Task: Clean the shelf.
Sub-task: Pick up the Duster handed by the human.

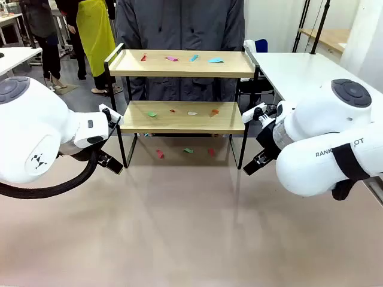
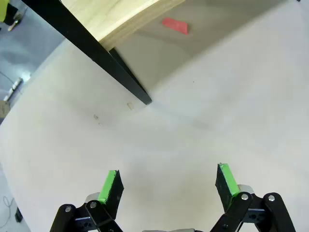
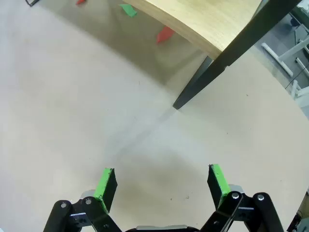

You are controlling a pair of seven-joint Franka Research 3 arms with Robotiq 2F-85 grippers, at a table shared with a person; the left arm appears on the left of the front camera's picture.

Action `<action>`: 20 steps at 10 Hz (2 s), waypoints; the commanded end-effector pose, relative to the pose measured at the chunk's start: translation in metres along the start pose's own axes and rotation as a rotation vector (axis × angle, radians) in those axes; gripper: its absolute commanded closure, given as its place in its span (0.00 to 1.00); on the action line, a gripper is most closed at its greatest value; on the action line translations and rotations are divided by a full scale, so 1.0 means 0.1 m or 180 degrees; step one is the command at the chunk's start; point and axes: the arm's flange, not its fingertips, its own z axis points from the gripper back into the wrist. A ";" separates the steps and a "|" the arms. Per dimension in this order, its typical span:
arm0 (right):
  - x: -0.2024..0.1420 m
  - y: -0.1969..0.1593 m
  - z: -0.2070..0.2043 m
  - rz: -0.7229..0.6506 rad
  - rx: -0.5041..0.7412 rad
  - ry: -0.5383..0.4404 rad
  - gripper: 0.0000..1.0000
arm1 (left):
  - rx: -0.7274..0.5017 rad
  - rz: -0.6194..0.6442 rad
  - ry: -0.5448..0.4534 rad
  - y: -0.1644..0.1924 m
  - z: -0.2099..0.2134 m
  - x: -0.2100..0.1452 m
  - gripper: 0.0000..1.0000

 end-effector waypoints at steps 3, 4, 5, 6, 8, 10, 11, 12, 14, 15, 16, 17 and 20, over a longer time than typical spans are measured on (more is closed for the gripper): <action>0.00 0.00 0.00 0.0000 0.0000 0.0000 0.00 | 0.0000 -0.0001 -0.0001 0.00 0.00 0.00 0.00; 0.00 0.00 0.00 0.0000 0.0000 0.0000 0.00 | 0.0000 -0.0001 -0.0001 0.00 0.00 0.00 0.00; 0.00 0.00 0.00 0.0000 0.0000 0.0000 0.00 | 0.0000 -0.0001 -0.0001 0.00 0.00 0.00 0.00; 0.00 0.00 0.00 0.0000 0.0000 0.0000 0.00 | 0.0000 -0.0001 -0.0001 0.00 0.00 0.00 0.00; 0.00 0.00 0.00 0.0000 0.0000 0.0000 0.00 | 0.0000 -0.0001 -0.0001 0.00 0.00 0.00 0.00; 0.20 -0.08 0.15 0.0011 0.0047 -0.0119 0.00 | -0.0001 -0.0001 0.0000 0.00 0.00 0.00 0.00; 0.45 -0.21 0.34 -0.0045 0.0032 -0.0259 0.00 | -0.0020 -0.0128 -0.0017 0.07 0.17 0.12 0.00; 0.63 -0.34 0.56 -0.0101 0.0010 -0.0389 0.00 | 0.0003 -0.0251 -0.0014 0.19 0.38 0.25 0.00; 0.78 -0.73 0.90 -0.0211 0.0258 -0.0547 0.00 | -0.0383 -0.0442 -0.0101 0.60 0.84 0.43 0.00; 0.74 -0.96 1.00 -0.0169 0.0442 -0.0610 0.00 | -0.0600 -0.0682 -0.0167 0.84 0.98 0.41 0.00; 0.65 -1.23 1.09 -0.0123 0.0531 -0.0720 0.00 | -0.0981 -0.0903 -0.0281 1.15 1.07 0.37 0.00; 0.52 -1.57 1.13 -0.0087 0.0635 -0.0861 0.00 | -0.1292 -0.1090 -0.0441 1.51 1.13 0.30 0.00; 0.07 -2.42 0.99 0.0218 0.1098 -0.1212 0.00 | -0.1628 -0.1485 -0.0856 2.16 1.12 0.08 0.00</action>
